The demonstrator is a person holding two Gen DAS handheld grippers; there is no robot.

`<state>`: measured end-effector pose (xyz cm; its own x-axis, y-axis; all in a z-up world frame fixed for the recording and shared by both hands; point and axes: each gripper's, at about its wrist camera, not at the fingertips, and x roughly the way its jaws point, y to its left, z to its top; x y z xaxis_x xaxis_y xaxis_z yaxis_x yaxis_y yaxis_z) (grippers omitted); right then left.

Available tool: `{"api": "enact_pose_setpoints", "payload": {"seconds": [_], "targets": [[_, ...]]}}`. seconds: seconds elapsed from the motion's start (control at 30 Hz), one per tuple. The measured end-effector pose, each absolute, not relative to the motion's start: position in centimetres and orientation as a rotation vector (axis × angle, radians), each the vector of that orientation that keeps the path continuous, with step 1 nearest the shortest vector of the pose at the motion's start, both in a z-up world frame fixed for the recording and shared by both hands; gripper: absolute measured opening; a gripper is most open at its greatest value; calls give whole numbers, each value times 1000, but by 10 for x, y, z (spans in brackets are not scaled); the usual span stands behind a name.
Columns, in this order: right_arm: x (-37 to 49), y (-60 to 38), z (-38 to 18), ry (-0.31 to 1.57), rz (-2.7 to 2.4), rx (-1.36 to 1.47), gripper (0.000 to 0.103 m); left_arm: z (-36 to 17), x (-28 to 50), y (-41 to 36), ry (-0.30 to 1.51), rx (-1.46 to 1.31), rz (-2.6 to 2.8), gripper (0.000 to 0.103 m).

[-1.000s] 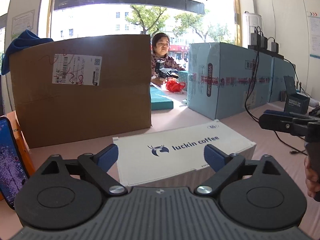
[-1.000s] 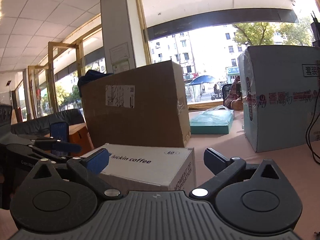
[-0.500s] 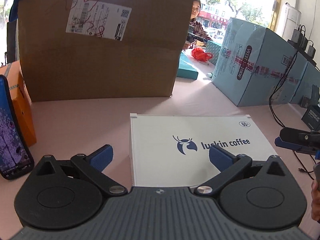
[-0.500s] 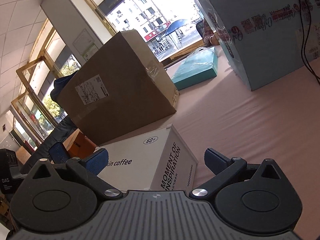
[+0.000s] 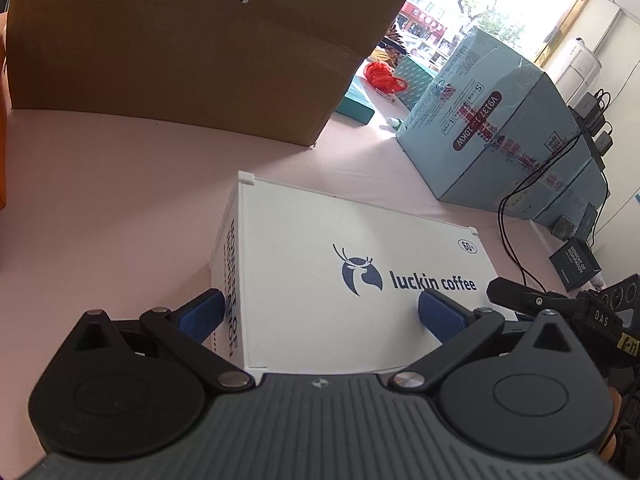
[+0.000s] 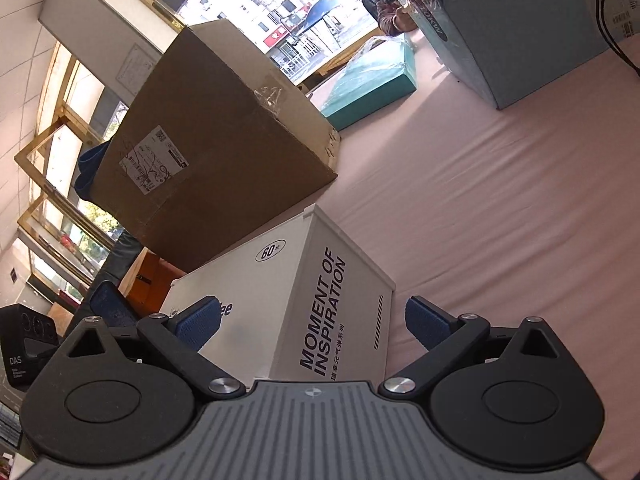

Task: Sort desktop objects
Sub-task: 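Lift and carry the closed box with both grippers along the table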

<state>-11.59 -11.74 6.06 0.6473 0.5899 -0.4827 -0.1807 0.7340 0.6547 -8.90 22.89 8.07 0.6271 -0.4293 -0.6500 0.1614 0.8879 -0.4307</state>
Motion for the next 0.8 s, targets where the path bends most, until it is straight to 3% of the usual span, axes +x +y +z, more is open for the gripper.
{"api": "enact_pose_setpoints", "payload": {"seconds": [0.17,0.27,0.8], "targets": [[-114,-113,58,753,500,607,90,82,-91,227,813,-332,-344,103],[-116,-110,62,720,536,603,70,85,-94,222,788,-301,-324,101],[-117,-97,77,656,533,464,58,97,-105,213,747,-225,-278,97]]}}
